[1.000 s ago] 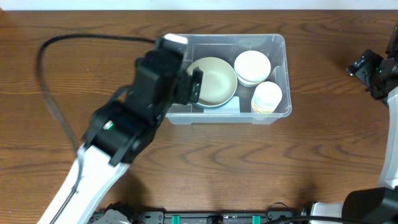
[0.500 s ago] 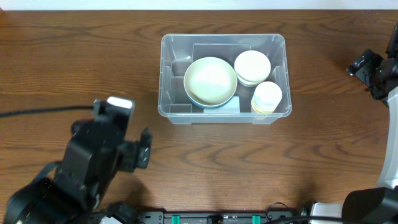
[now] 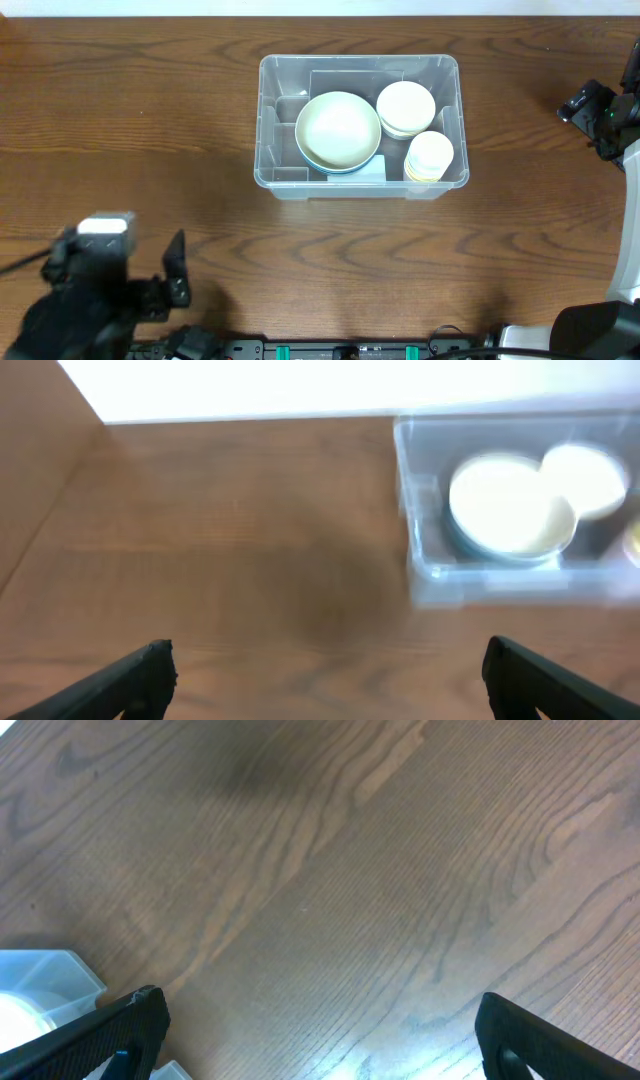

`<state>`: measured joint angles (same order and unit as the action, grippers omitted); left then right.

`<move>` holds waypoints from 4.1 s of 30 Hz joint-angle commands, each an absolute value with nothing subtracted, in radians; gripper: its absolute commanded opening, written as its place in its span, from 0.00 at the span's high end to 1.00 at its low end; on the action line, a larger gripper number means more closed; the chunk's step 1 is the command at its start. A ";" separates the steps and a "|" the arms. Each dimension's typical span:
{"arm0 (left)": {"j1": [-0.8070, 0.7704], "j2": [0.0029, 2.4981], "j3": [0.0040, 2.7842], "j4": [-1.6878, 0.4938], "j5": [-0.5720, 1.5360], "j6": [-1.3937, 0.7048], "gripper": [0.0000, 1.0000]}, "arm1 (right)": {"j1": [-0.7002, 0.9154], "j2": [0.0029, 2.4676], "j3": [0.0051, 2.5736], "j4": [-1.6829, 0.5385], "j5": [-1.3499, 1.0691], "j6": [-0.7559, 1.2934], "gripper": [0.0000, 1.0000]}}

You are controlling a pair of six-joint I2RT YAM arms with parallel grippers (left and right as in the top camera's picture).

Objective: Pack container

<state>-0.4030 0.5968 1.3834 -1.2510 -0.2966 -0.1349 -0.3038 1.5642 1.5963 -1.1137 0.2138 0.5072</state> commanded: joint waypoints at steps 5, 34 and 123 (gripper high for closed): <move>-0.284 0.336 1.169 -1.058 -0.217 -0.144 0.02 | -0.307 1.565 1.608 -1.115 0.225 0.496 0.01; -0.117 0.002 0.113 0.103 -0.112 -0.144 0.02 | -0.307 1.565 1.608 -1.115 0.225 0.496 0.01; -0.056 0.005 0.004 -0.063 -0.112 -0.133 0.02 | 0.042 0.257 0.234 0.210 0.047 0.199 0.01</move>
